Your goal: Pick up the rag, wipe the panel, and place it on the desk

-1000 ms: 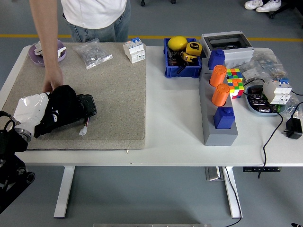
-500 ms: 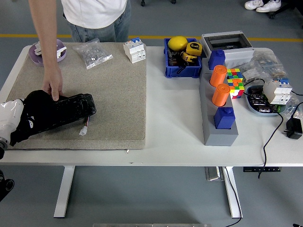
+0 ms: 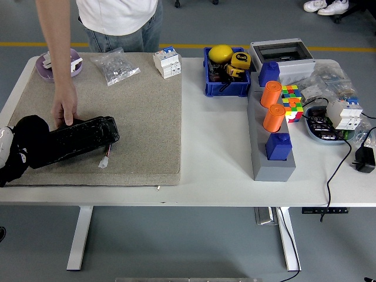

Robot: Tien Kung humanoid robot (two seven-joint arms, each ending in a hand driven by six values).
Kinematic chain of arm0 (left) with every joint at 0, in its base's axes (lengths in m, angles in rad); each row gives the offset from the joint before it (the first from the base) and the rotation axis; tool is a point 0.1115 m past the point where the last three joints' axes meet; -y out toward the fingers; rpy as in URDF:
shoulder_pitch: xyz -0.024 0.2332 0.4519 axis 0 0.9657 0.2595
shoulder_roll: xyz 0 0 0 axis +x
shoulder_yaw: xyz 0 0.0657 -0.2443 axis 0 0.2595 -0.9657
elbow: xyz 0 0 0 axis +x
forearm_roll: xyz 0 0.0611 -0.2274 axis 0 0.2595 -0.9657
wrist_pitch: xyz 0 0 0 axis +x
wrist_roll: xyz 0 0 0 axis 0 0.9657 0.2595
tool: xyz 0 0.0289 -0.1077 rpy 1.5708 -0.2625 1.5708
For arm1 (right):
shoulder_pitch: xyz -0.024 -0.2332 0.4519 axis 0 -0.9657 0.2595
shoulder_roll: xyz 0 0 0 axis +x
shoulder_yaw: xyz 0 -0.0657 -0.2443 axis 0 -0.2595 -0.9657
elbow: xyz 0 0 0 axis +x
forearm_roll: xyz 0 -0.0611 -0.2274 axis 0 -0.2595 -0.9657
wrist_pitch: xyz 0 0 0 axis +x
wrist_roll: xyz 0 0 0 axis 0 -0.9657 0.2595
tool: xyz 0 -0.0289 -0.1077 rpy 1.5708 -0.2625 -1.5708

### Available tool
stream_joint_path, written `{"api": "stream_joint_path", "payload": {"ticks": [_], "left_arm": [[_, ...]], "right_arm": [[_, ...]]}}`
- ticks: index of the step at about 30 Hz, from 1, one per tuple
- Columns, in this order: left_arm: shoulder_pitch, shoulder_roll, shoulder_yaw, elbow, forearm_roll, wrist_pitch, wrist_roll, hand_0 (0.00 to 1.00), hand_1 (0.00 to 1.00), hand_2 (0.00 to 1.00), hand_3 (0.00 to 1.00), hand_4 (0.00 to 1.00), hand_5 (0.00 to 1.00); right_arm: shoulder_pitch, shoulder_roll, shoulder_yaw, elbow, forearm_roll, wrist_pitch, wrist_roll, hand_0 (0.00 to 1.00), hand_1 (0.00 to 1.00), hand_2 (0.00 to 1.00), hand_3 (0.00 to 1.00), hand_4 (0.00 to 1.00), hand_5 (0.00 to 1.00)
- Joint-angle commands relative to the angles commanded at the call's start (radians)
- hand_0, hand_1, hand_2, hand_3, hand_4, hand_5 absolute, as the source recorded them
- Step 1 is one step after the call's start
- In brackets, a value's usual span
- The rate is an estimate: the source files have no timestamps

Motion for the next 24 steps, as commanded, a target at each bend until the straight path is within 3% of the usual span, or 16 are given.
{"api": "stream_joint_path", "payload": {"ticks": [8,15,24], "left_arm": [[-0.033,-0.01,0.042,0.002,-0.012,-0.002,0.002,0.201,0.136,0.556,0.474,0.051,0.002],[-0.087,-0.034,0.104,0.008,-0.024,-0.001,0.003,0.201,0.136,0.556,0.474,0.051,0.002],[-0.162,-0.085,0.181,0.017,-0.044,-0.002,0.006,0.199,0.137,0.556,0.474,0.053,0.002]], "right_arm": [[0.003,0.002,0.0,-0.001,0.0,0.001,0.0,0.737,0.45,0.708,0.7,0.998,0.611],[0.003,0.005,-0.001,-0.002,0.002,0.0,0.0,0.737,0.45,0.708,0.7,0.998,0.611],[0.002,0.004,-0.001,-0.003,0.004,0.002,-0.001,0.737,0.45,0.708,0.7,0.998,0.612]]}}
